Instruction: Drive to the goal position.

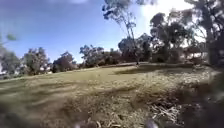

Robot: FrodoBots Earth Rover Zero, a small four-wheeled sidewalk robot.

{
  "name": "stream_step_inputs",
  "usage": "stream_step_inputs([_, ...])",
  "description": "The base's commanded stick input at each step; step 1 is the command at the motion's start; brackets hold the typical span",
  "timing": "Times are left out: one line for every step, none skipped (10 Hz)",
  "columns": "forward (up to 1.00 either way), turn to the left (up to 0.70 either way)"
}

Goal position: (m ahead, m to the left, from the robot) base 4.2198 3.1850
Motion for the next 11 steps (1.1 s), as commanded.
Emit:
stream_step_inputs([0.70,0.00])
stream_step_inputs([0.70,0.00])
stream_step_inputs([0.70,0.00])
stream_step_inputs([0.70,0.00])
stream_step_inputs([0.70,0.00])
stream_step_inputs([0.70,0.00])
stream_step_inputs([0.70,0.00])
stream_step_inputs([0.70,0.00])
stream_step_inputs([0.70,0.02])
stream_step_inputs([0.70,0.03])
stream_step_inputs([0.70,0.03])
